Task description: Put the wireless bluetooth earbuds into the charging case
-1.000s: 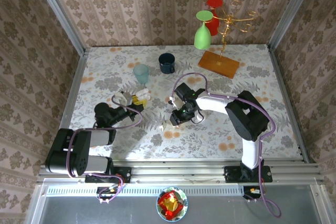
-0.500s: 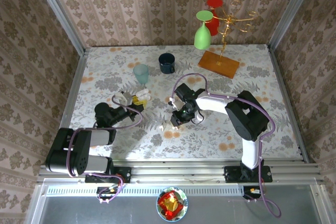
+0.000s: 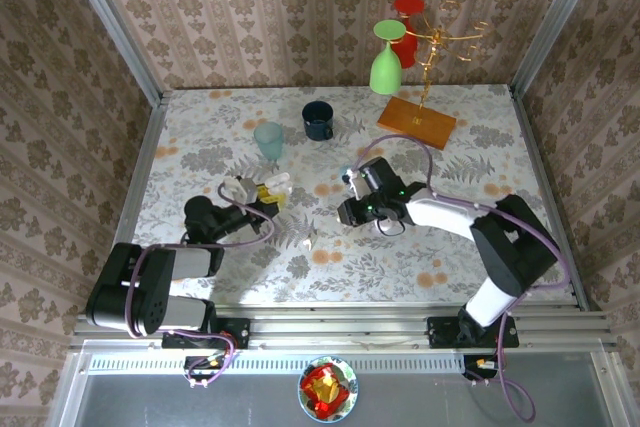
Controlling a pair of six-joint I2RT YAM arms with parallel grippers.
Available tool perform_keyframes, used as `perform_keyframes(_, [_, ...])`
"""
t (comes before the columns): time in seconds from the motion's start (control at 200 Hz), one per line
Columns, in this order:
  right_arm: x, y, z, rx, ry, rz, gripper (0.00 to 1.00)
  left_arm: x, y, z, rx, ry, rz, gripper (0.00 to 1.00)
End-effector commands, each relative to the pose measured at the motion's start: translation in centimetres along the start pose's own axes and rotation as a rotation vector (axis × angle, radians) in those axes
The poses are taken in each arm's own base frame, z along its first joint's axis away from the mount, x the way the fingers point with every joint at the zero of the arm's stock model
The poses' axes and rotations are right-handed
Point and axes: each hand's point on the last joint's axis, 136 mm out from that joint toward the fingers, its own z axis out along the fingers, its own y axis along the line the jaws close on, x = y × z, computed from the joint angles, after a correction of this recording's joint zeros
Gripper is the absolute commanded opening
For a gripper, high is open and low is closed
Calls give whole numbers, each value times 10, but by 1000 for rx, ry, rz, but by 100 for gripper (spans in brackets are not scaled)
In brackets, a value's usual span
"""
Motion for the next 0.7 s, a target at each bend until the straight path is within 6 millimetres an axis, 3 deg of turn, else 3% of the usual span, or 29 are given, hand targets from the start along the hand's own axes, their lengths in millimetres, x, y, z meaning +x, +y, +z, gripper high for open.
perform_keyframes(0.0, [-47, 7, -27, -11, -248, 3, 22, -11, -12, 7, 47, -31, 36, 0])
perform_keyframes(0.2, [-65, 20, -58, -45, -368, -49, 22, -11, -25, 18, 80, -32, 7, 0])
perform_keyframes(0.225, [-71, 28, -71, -63, -400, -66, 22, -12, -26, 19, 84, -32, 0, 0])
perform_keyframes(0.415, [-83, 48, -100, -115, -481, -125, 22, -16, -34, 30, 117, -36, -20, 0])
perform_keyframes(0.59, [-85, 60, -115, -142, -498, -159, 22, -14, -38, 45, 137, -27, -36, 0])
perform_keyframes(0.61, [-86, 60, -117, -143, -503, -160, 22, -13, -47, 49, 168, -23, -38, 0])
perform_keyframes(0.695, [-86, 63, -123, -152, -514, -171, 22, -11, -52, 58, 193, -16, -44, 0])
